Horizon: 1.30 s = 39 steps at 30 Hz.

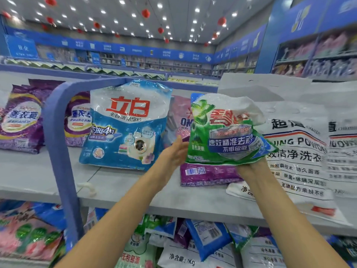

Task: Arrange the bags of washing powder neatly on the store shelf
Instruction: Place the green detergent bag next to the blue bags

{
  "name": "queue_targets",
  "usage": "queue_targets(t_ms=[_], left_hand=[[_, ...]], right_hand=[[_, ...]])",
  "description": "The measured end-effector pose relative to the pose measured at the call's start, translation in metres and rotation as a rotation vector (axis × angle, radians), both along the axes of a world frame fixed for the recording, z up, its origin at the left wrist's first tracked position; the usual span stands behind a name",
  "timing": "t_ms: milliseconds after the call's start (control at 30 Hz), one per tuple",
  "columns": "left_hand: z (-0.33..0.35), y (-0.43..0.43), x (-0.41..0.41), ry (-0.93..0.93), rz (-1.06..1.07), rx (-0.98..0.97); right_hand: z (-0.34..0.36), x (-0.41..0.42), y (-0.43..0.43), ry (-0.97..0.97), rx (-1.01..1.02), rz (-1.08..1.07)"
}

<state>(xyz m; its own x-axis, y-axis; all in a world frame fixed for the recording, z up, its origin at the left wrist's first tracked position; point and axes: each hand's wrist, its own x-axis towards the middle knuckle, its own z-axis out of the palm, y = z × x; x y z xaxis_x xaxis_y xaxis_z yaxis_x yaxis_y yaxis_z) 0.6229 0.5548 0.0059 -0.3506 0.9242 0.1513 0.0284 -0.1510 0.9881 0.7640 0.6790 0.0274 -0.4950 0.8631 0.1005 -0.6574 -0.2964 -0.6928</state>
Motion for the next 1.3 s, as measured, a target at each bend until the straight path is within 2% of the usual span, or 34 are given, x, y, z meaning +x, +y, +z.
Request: queue_targets(t_ms=[67, 100, 267, 367, 467, 600, 700, 867, 933, 1033, 1100, 1167, 1233, 1300], left_hand=[[-0.003, 0.009, 0.002, -0.183, -0.076, 0.099], [-0.008, 0.012, 0.0, -0.215, -0.055, 0.126], [-0.024, 0.007, -0.012, -0.149, 0.121, 0.163], [-0.027, -0.001, -0.019, -0.06, 0.234, 0.155], [-0.03, -0.008, -0.026, 0.079, 0.278, 0.141], [-0.033, -0.018, -0.03, 0.231, 0.256, 0.116], [-0.038, -0.024, -0.035, 0.294, 0.234, 0.061], [-0.044, -0.025, -0.031, 0.228, 0.26, 0.03], [-0.042, -0.026, -0.028, 0.219, 0.263, 0.035], [-0.04, -0.025, -0.025, 0.226, 0.279, 0.05], [-0.039, -0.024, -0.023, 0.216, 0.286, 0.061], [-0.039, -0.024, -0.022, 0.209, 0.283, 0.053], [-0.04, -0.026, -0.02, 0.183, 0.272, 0.058], [-0.042, -0.027, -0.02, 0.147, 0.284, 0.083]], right_hand=[[-0.006, -0.003, -0.011, -0.011, 0.024, 0.047], [-0.008, -0.003, -0.017, -0.048, 0.069, 0.078], [0.001, 0.022, -0.009, -0.416, 0.381, 0.114], [0.012, 0.035, 0.001, -0.452, 0.544, 0.264], [0.012, 0.025, -0.003, -0.751, 0.725, 0.067], [0.012, 0.011, -0.007, -0.718, 0.784, -0.336], [0.007, 0.005, 0.0, -0.709, 0.822, -0.429], [-0.009, -0.008, 0.007, -0.78, 0.84, -0.502], [0.002, -0.013, 0.005, -0.827, 0.992, -0.68], [0.029, -0.038, -0.012, -0.906, 1.447, -0.928], [0.04, -0.065, -0.024, -1.131, 1.685, -0.848], [0.044, -0.09, -0.032, -1.293, 1.693, -0.589], [0.042, -0.107, -0.03, -1.253, 1.638, -0.473], [0.038, -0.114, -0.024, -1.093, 1.642, -0.545]])
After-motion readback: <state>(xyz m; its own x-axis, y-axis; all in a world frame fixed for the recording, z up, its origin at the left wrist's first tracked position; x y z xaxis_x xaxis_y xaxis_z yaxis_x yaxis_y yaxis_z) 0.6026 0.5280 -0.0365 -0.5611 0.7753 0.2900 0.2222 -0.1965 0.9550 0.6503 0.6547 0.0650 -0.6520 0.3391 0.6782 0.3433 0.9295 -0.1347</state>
